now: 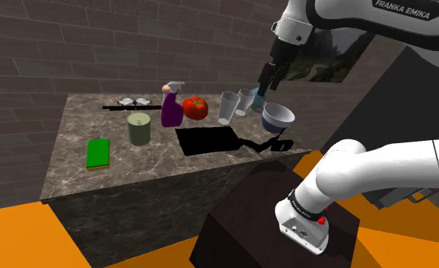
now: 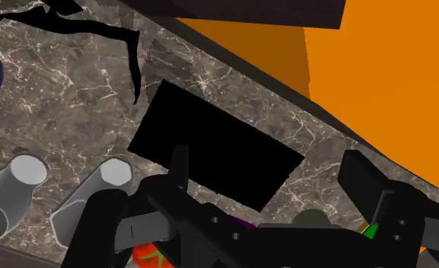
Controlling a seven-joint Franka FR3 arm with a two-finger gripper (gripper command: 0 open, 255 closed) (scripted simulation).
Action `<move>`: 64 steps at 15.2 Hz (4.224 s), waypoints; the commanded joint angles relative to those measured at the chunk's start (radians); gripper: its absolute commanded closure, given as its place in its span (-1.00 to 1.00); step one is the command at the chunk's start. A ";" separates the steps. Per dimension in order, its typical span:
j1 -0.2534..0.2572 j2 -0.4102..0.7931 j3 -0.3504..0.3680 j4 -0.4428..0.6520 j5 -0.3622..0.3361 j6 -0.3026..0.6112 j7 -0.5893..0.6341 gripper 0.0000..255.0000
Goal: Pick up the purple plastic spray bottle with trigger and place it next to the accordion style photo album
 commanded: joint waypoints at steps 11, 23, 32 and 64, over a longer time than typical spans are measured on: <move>0.075 0.188 -0.186 -0.125 0.012 0.435 -0.422 -1.00; 0.261 0.633 -0.392 0.031 0.345 0.768 -1.081 -1.00; 0.254 0.993 -0.353 0.329 0.713 0.742 -1.581 -1.00; 0.239 1.156 -0.288 0.480 0.814 0.742 -1.701 1.00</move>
